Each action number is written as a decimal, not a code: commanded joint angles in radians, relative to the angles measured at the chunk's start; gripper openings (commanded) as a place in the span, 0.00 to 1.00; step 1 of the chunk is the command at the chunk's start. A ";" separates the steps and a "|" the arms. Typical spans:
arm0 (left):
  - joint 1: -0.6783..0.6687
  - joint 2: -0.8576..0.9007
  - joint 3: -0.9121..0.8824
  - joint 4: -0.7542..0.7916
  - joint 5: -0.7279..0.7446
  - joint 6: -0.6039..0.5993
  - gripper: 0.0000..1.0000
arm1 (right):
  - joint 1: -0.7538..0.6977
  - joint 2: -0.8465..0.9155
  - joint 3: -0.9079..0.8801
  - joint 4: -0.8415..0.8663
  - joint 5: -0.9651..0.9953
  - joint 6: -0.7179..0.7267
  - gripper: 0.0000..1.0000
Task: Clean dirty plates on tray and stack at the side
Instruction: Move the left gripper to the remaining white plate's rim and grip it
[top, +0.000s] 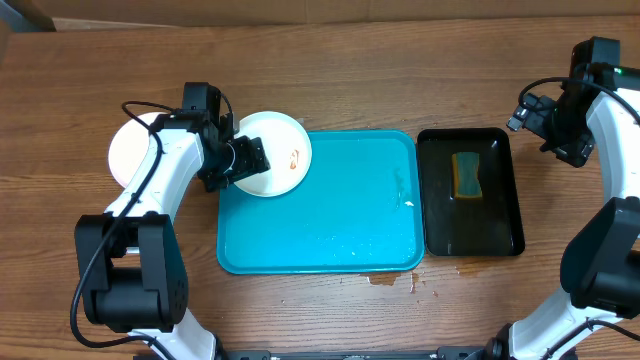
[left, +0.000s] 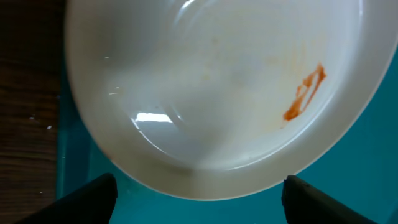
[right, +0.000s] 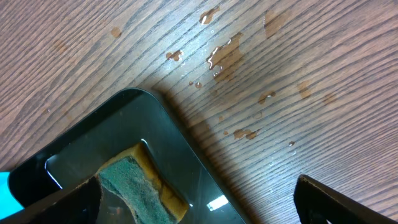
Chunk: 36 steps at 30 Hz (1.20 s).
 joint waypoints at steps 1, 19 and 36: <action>0.002 -0.001 0.000 -0.006 -0.152 -0.081 0.82 | 0.000 -0.025 0.010 0.002 -0.005 0.004 1.00; -0.012 0.000 -0.086 0.096 -0.207 -0.206 0.48 | 0.000 -0.025 0.010 0.002 -0.005 0.004 1.00; -0.018 0.002 -0.152 0.136 -0.208 -0.205 0.26 | 0.000 -0.025 0.010 0.002 -0.005 0.004 1.00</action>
